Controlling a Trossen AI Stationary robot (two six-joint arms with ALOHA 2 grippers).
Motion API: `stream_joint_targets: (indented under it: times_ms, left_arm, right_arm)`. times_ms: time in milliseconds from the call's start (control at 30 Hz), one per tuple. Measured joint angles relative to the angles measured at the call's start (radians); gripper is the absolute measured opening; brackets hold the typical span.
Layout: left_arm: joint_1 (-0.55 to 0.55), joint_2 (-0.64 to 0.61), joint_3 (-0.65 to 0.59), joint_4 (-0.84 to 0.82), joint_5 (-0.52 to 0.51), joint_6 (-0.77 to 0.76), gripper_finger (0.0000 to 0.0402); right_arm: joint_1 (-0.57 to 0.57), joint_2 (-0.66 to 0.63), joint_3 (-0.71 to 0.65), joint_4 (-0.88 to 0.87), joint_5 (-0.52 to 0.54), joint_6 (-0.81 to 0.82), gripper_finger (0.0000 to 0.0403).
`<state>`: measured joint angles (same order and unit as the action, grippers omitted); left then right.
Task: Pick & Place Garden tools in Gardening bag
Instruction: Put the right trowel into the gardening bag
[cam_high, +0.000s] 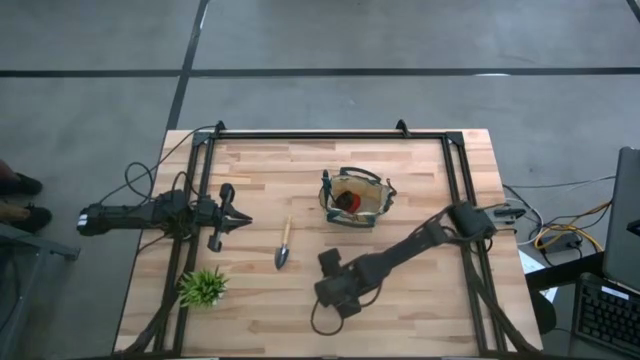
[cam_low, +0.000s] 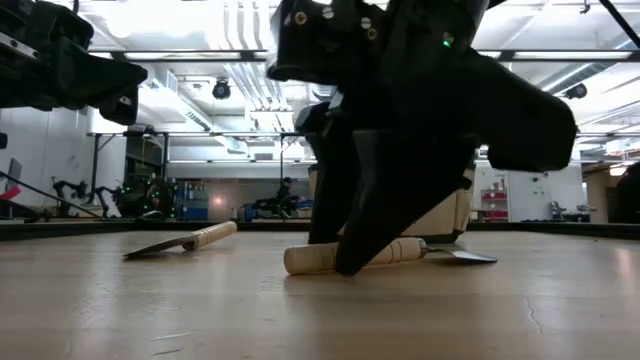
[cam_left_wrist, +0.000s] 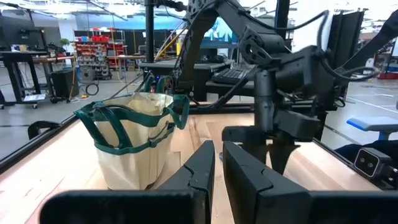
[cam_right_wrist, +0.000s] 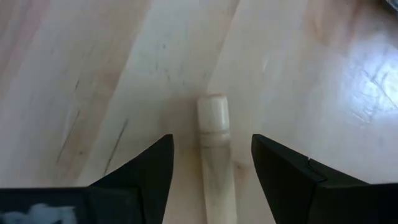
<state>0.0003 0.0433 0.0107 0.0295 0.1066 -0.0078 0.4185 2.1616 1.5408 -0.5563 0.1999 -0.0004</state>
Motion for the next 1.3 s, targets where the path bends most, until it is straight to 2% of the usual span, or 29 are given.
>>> stream_joint_targets:
  times_ms: [200,500,733,1033,1300]
  left_arm:
    - [0.000,0.000,0.000,0.000,0.000,0.000,0.0037]
    - [0.000,0.000,0.000,0.000,0.000,0.000,0.0037]
    - [0.000,0.000,0.000,0.000,0.000,0.000,0.0037]
    - [0.000,0.000,0.000,0.000,0.000,0.000,0.0037]
    - [0.000,0.000,0.000,0.000,0.000,0.000,0.0037]
  right_arm:
    - [0.000,0.029,0.030,-0.028,-0.023,-0.002,0.0170]
    - [0.000,0.026,0.029,-0.040,-0.029,-0.004,0.0043]
    - [0.000,0.007,0.042,-0.035,-0.014,-0.007,0.0043]
    - [0.007,-0.130,0.046,0.040,-0.010,-0.003,0.0043]
    - [0.036,-0.318,-0.027,0.134,0.126,-0.010,0.0043]
